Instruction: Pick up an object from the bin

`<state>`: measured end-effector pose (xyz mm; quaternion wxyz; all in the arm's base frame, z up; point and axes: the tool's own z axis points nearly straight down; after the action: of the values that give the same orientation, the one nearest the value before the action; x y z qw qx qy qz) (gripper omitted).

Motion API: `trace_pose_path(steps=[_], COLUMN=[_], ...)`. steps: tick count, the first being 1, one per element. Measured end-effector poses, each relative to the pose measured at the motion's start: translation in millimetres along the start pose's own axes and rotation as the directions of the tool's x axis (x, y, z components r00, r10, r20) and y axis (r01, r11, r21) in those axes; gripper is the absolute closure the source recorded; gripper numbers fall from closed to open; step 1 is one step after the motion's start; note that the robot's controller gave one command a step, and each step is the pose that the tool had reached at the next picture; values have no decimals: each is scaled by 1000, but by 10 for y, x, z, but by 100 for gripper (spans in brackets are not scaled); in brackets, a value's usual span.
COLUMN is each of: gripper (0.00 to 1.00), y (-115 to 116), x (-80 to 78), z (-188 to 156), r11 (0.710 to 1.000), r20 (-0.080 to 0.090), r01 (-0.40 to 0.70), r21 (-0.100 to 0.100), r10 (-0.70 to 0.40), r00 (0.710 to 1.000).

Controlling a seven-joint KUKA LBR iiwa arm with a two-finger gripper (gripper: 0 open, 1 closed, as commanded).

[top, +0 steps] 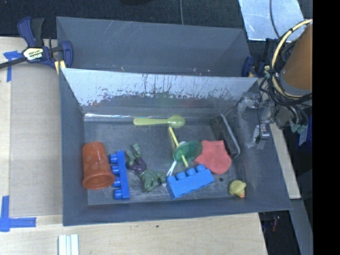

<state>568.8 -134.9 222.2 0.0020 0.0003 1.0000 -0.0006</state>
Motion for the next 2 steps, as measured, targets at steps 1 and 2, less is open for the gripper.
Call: trace_pose_path(steps=[1, 2], gripper=[0, 0], y=[152, 444], x=[272, 376], z=[606, 1099], r11=[1000, 1000], r20=[4, 11], r01=[31, 19], r21=[1, 3], r10=[-31, -19], r00=[1000, 1000])
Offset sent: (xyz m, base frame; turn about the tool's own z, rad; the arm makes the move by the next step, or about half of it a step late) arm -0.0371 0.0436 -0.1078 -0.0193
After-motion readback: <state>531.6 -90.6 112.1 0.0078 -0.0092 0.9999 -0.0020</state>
